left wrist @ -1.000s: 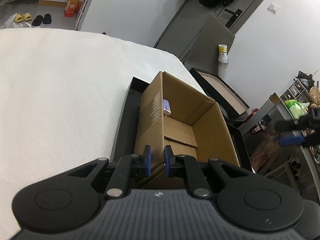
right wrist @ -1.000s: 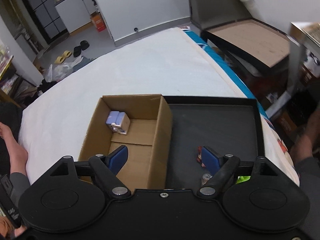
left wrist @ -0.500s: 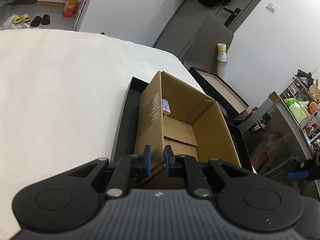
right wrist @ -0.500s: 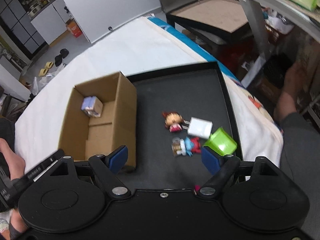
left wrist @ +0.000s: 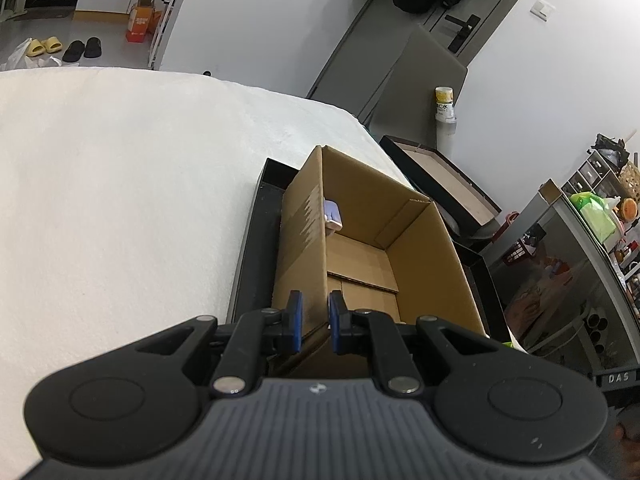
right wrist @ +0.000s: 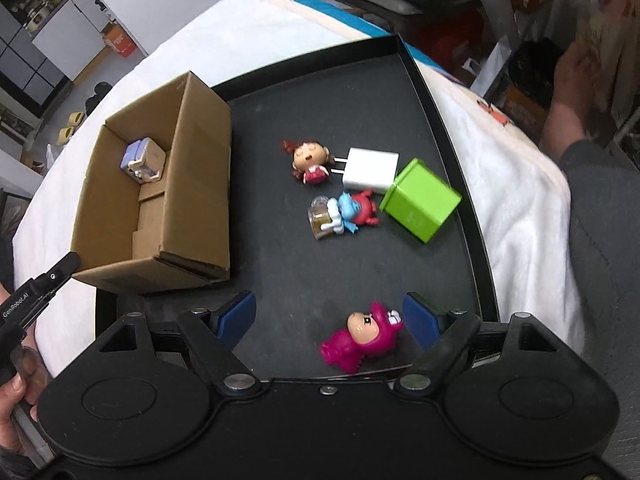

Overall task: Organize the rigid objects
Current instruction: 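Move the right gripper back to the pink hooded doll and grasp it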

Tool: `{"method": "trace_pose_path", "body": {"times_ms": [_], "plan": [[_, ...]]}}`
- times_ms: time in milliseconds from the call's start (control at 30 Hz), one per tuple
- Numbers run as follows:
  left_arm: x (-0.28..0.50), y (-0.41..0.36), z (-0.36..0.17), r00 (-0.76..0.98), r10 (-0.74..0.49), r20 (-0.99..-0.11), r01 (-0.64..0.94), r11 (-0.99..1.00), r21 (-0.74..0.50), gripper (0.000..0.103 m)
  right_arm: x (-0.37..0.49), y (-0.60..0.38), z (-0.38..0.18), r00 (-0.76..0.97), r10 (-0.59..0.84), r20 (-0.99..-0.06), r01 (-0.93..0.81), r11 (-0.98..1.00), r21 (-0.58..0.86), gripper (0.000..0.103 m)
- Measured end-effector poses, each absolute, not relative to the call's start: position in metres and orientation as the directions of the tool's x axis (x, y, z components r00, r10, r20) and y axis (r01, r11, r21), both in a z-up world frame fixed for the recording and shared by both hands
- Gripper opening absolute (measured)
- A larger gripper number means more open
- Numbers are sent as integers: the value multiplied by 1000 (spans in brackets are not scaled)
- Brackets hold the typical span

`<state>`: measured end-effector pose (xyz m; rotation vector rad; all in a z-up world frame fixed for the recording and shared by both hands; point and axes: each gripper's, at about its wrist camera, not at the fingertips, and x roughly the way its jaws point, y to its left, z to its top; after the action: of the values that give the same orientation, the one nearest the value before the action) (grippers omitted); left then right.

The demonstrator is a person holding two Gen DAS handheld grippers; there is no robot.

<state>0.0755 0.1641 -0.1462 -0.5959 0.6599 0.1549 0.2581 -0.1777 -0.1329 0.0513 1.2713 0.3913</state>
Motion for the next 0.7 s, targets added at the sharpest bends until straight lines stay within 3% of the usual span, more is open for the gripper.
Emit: {"method": "trace_pose_path", "body": {"times_ms": [367,700], "plan": [[73,164,-149,790,-49,-611,-320,818,-479,13,256,-188,-166,208,324,-923,-178,940,290,78],[71,166,-149,794,-56,-605,-317,811,-491,13,250,-186,-208,155,294,-943,-131,952,275,65]]}}
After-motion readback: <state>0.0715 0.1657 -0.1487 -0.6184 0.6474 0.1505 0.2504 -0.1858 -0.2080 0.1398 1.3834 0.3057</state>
